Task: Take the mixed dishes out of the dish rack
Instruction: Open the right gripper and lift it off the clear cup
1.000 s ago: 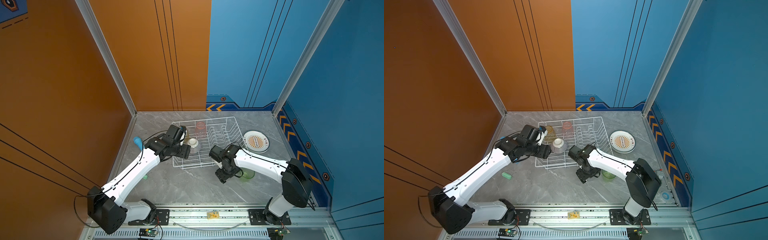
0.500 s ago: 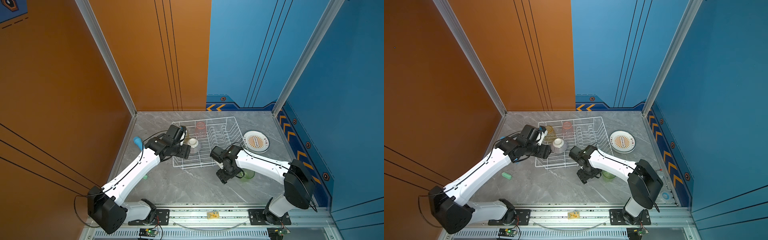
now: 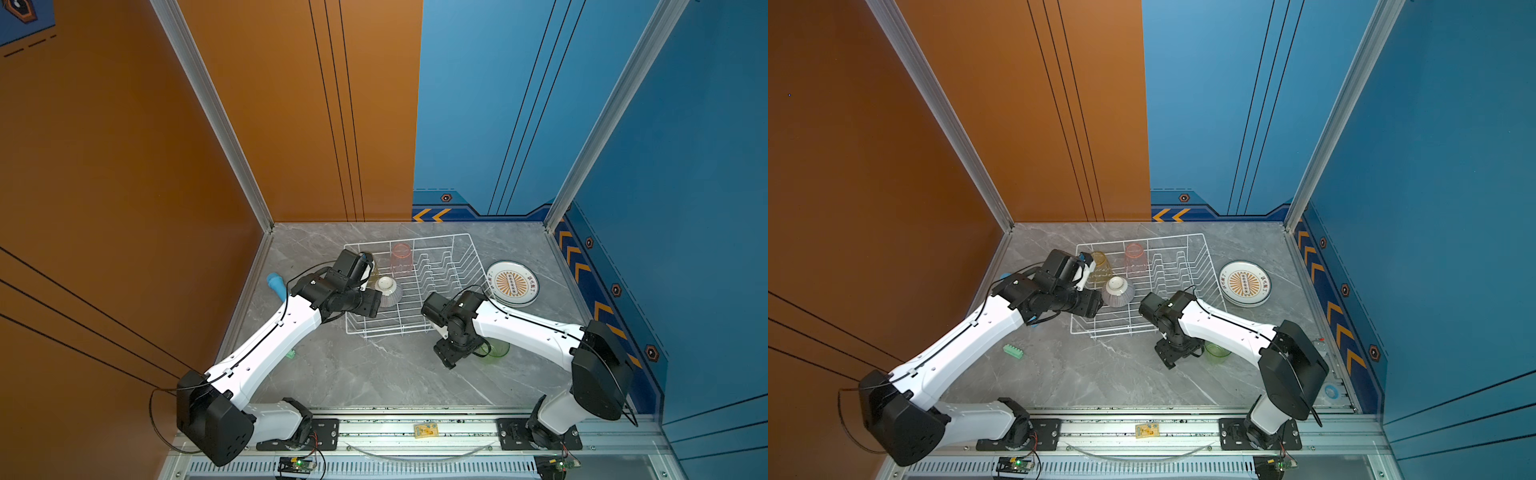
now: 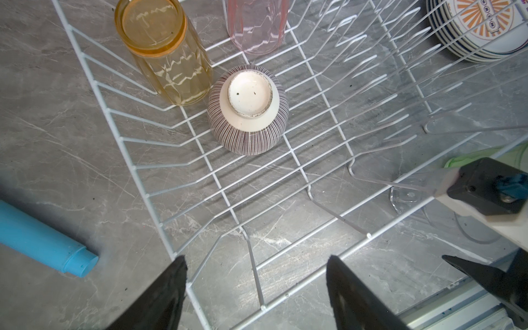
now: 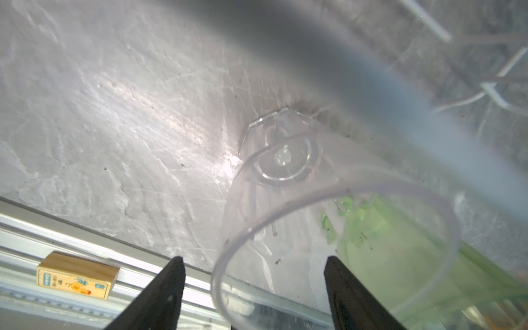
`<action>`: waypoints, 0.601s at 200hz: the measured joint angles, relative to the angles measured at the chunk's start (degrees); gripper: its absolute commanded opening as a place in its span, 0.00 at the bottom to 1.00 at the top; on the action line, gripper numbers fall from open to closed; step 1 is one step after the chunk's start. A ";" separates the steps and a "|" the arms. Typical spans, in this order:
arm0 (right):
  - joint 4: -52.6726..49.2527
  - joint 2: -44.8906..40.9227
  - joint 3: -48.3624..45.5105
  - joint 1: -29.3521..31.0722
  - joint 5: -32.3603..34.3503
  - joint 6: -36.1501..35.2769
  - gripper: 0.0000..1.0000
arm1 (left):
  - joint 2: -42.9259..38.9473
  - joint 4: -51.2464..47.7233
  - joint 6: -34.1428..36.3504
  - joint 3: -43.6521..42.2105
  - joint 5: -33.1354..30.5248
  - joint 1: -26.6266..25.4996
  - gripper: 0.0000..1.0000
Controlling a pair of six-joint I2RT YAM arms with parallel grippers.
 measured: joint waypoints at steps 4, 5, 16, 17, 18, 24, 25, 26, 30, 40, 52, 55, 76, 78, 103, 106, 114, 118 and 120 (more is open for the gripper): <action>-0.57 -0.22 0.00 0.00 -0.13 -0.04 0.75 | 0.13 0.00 0.00 0.00 0.00 0.00 0.78; -0.63 -0.24 0.00 0.00 -0.13 -0.04 0.75 | 0.17 0.00 0.00 0.00 0.00 0.00 0.78; -1.90 -0.81 0.26 0.00 -0.61 -0.33 0.75 | 0.48 0.00 0.00 0.00 0.00 0.00 0.78; -2.05 -0.87 0.28 0.00 -0.70 -0.35 0.75 | 0.50 0.00 0.00 0.00 0.00 0.00 0.78; -2.05 -0.90 0.33 0.00 -0.72 -0.35 0.75 | 0.52 0.00 0.00 0.00 0.00 0.00 0.78; -2.45 -1.25 0.66 0.00 -1.14 -0.46 0.75 | 0.59 0.00 0.00 0.00 -0.02 0.00 0.78; -2.47 -1.31 0.72 0.00 -1.27 -0.46 0.75 | 0.59 0.00 0.00 0.00 -0.02 0.00 0.78; -2.49 -1.36 0.76 0.00 -1.31 -0.46 0.75 | 0.59 0.00 0.00 0.00 -0.02 0.00 0.78; -2.51 -1.75 1.01 0.00 -1.77 -0.50 0.75 | 0.61 0.00 0.00 0.00 -0.11 0.00 0.78; -2.47 -2.67 1.64 0.02 -2.64 -0.83 0.75 | 0.63 0.00 0.00 0.00 -0.28 0.00 0.78; -2.47 -4.04 2.36 0.04 -3.67 -1.11 0.75 | 0.63 0.00 0.00 0.00 -0.63 -0.02 0.78; -2.45 -4.42 2.51 0.04 -3.87 -1.16 0.75 | 0.63 0.00 0.00 0.00 -0.70 -0.02 0.78; -2.45 -6.56 3.74 0.04 -5.31 -1.68 0.75 | 0.74 0.00 0.00 0.00 -1.05 -0.04 0.78; -2.45 -6.67 3.87 0.02 -5.40 -1.77 0.75 | 0.76 0.00 0.00 0.00 -1.05 -0.04 0.78; -2.36 -7.32 4.79 -0.02 -6.23 -1.97 0.75 | 1.31 0.00 0.00 0.00 -1.11 -0.07 0.78; -2.34 -7.41 4.79 -0.02 -6.29 -1.97 0.75 | 1.40 0.00 0.00 0.00 -1.11 -0.07 0.78; -2.08 -7.72 4.81 -0.13 -6.40 -1.95 0.75 | 1.60 0.02 0.00 0.00 -1.27 -0.17 0.78; -1.75 -8.09 4.83 -0.33 -6.51 -1.95 0.75 | 1.70 0.07 0.00 0.00 -1.27 -0.17 0.78; -1.57 -8.24 4.83 -0.42 -6.67 -1.95 0.75 | 1.77 0.07 0.02 0.00 -1.27 -0.24 0.78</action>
